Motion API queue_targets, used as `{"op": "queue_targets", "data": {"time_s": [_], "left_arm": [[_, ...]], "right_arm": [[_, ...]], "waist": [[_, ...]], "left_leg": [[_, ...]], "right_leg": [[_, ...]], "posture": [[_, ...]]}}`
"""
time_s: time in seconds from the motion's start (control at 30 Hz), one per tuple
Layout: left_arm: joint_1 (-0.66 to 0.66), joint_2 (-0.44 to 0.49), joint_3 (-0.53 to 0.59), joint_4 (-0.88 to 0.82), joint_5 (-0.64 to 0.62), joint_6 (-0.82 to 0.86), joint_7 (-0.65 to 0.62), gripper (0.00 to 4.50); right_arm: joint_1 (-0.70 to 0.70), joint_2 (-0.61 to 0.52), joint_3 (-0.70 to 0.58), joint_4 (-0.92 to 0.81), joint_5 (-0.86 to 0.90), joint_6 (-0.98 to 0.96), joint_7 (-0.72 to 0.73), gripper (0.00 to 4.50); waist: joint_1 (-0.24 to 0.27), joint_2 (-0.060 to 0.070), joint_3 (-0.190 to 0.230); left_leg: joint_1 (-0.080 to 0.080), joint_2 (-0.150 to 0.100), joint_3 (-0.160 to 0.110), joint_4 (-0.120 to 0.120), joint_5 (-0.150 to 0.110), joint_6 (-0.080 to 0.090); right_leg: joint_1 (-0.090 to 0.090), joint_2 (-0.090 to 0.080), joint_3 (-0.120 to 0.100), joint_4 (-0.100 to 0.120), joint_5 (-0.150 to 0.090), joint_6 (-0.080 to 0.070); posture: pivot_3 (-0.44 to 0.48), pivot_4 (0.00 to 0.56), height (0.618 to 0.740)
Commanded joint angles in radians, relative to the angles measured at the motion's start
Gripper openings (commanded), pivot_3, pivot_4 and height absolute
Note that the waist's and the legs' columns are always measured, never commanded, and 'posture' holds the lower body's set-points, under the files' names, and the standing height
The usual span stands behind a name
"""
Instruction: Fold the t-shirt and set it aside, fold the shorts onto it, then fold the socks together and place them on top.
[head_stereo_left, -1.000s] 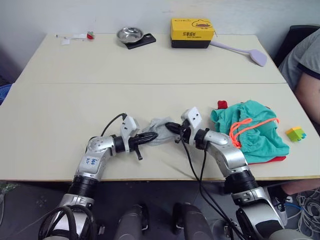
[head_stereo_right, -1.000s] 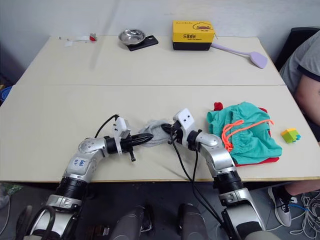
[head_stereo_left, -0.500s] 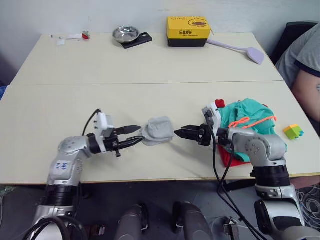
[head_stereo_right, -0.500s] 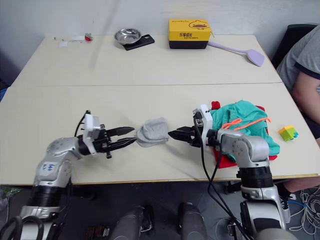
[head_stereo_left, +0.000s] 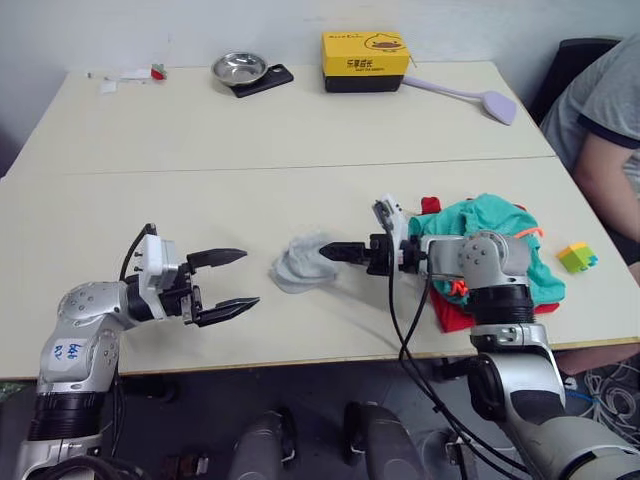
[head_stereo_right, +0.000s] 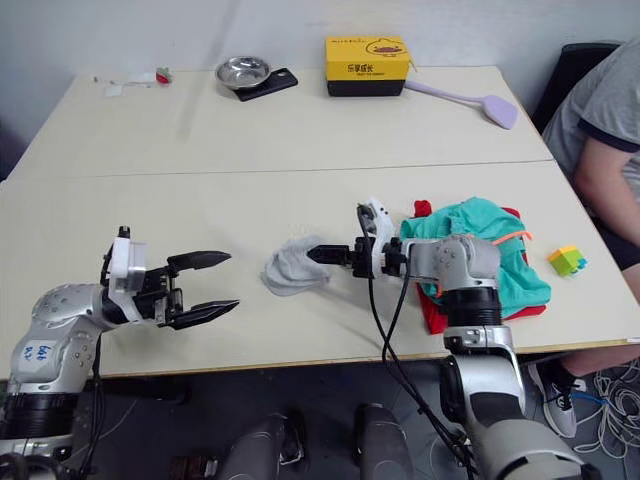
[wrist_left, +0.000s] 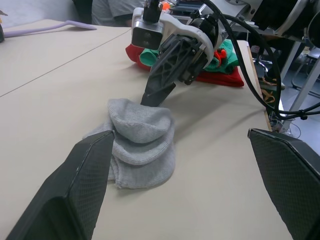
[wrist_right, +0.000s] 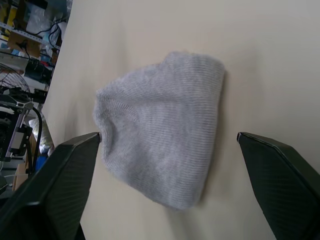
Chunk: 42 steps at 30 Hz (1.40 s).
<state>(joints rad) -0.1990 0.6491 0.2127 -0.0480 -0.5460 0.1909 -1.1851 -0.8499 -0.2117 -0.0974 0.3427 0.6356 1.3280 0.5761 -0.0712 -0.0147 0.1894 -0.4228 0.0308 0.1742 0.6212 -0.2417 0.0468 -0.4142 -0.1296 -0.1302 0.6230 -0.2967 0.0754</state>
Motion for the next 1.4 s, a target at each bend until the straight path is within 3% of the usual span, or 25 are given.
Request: {"op": "queue_targets", "data": {"time_s": [0.03, 0.33, 0.5, 0.73, 0.9, 1.07, 1.17, 1.4], "left_arm": [[0.027, 0.007, 0.032, -0.064, -0.021, -0.009, 0.025, 4.50], [0.040, 0.001, 0.034, -0.072, -0.021, -0.019, 0.056, 4.50], [0.030, -0.017, 0.026, -0.082, -0.046, -0.005, 0.062, 4.50], [0.014, -0.054, 0.005, -0.107, -0.077, 0.022, 0.089, 4.50], [0.006, -0.073, -0.018, -0.094, -0.072, 0.019, 0.086, 4.50], [-0.028, -0.087, -0.039, -0.066, -0.063, 0.014, 0.082, 4.50], [-0.050, -0.090, -0.046, -0.052, -0.060, 0.015, 0.080, 4.50], [-0.073, -0.084, -0.054, -0.041, -0.061, 0.022, 0.075, 4.50]], "right_arm": [[-0.003, 0.056, 0.057, 0.025, -0.013, 0.012, -0.005, 3.20], [0.008, 0.077, 0.008, -0.025, 0.000, -0.005, -0.004, 0.06], [0.045, -0.092, -0.020, -0.279, 0.164, 0.102, 0.162, 0.02], [0.038, -0.510, -0.130, -0.429, 0.390, 0.272, 0.399, 0.02], [0.100, -0.871, -0.102, -0.375, 0.359, 0.184, 0.597, 0.02], [0.194, -1.094, 0.047, -0.184, 0.148, -0.108, 0.807, 0.02], [0.172, -1.106, 0.147, -0.007, -0.009, -0.285, 0.864, 0.02], [0.021, -0.920, 0.212, 0.354, -0.264, -0.622, 0.777, 0.02]], "waist": [[-0.007, 0.000, 0.000], [-0.006, -0.002, -0.001], [0.017, 0.001, 0.001], [0.037, 0.002, 0.001], [0.044, 0.003, 0.002], [0.043, 0.003, 0.002], [0.041, 0.003, 0.003], [0.040, 0.008, 0.006]], "left_leg": [[0.000, 0.000, 0.000, 0.000, 0.000, 0.000], [0.000, -0.001, 0.000, 0.000, 0.000, -0.001], [-0.002, -0.001, 0.000, -0.001, 0.000, 0.000], [-0.004, -0.002, 0.000, -0.001, -0.004, 0.004], [-0.004, -0.001, 0.000, -0.001, -0.006, 0.007], [-0.003, -0.001, 0.000, 0.001, -0.006, 0.007], [-0.003, -0.001, 0.002, 0.003, -0.006, 0.007], [-0.003, 0.000, 0.003, 0.006, -0.004, 0.002]], "right_leg": [[0.000, 0.000, 0.000, 0.000, 0.000, 0.000], [0.000, 0.000, 0.000, -0.001, 0.000, 0.000], [-0.002, -0.001, 0.001, -0.002, 0.000, 0.000], [-0.002, -0.002, 0.000, -0.005, 0.000, 0.000], [-0.002, -0.001, 0.000, -0.006, 0.000, 0.000], [0.000, -0.001, -0.001, -0.007, 0.000, 0.001], [0.000, -0.001, 0.000, -0.007, 0.001, 0.002], [-0.001, -0.001, 0.000, -0.005, 0.001, 0.002]], "posture": [[0.000, 0.150, 0.740], [0.000, 0.150, 0.740], [0.000, 0.150, 0.740], [0.000, 0.150, 0.740], [0.000, 0.150, 0.740], [0.000, 0.150, 0.740], [0.000, 0.150, 0.740], [0.000, 0.150, 0.740]]}}
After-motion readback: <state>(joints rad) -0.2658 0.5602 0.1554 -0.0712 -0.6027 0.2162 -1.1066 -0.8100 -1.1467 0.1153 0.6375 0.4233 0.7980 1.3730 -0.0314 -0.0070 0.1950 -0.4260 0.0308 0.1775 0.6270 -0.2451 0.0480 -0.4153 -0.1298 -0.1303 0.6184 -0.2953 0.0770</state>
